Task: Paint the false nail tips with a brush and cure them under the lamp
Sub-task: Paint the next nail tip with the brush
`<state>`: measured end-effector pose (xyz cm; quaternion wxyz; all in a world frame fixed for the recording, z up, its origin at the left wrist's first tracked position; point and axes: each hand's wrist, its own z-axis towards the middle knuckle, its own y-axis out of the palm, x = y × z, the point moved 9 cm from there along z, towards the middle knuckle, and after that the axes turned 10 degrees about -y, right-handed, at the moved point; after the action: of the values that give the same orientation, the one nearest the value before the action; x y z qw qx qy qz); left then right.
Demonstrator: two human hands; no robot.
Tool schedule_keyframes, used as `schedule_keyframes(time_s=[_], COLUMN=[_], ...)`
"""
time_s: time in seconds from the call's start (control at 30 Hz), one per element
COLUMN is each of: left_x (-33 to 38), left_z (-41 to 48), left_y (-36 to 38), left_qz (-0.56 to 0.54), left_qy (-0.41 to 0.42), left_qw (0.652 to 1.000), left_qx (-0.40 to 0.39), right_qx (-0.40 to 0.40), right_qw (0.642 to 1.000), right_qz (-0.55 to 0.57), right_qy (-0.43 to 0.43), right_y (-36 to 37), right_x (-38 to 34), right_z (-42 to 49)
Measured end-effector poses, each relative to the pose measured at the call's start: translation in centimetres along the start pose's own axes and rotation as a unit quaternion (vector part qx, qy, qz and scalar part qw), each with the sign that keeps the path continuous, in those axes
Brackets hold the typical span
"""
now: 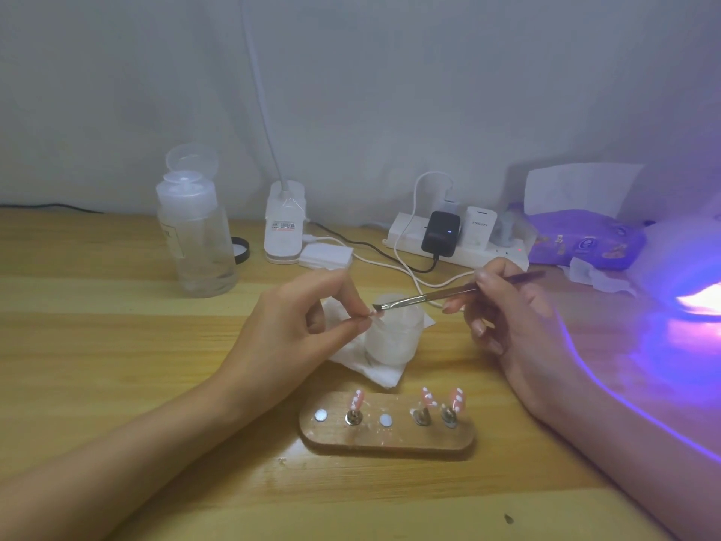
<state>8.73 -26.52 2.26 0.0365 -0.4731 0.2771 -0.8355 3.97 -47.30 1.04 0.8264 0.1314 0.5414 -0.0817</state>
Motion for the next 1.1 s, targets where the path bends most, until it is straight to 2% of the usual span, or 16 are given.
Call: schedule_keyframes(time_s=[0.1,0.27,0.4,0.53,0.7,0.87,1.03,1.1], left_x=[-0.1,-0.2,-0.1,0.0,-0.2,-0.3,-0.2,-0.2], left_z=[0.0,0.0,0.0,-0.1,0.0,0.0,0.0,0.0], left_y=[0.1,0.0,0.1,0.1,0.1,0.1,0.2,0.1], left_qz=[-0.003,-0.01,-0.01,-0.011,-0.016,-0.02,-0.015,-0.019], left_qy=[-0.003,-0.004,-0.001,-0.004,-0.011,-0.012,-0.012,-0.013], left_qw=[1.0,1.0,1.0,1.0,1.0,1.0,1.0,1.0], left_qx=[-0.001,0.0,-0.002,-0.004,-0.005,-0.008,-0.006,-0.005], right_qx=[0.029,0.001,0.026,-0.008,0.035,-0.016,0.024,0.013], right_qw=[1.0,1.0,1.0,1.0,0.999,1.0,1.0,1.0], right_qz=[0.008,-0.003,0.0,-0.003,-0.003,-0.003,-0.01,0.01], right_qy=[0.008,-0.007,-0.001,-0.016,0.015,-0.016,0.008,-0.008], right_y=[-0.7,-0.1,-0.8,0.0,-1.0,0.2,-0.9,-0.7], right_x=[0.2,-0.2,0.1,-0.3,0.3,-0.3,0.3,0.0], right_z=[0.1,0.0,0.1,0.0,0.1,-0.1,0.1,0.1])
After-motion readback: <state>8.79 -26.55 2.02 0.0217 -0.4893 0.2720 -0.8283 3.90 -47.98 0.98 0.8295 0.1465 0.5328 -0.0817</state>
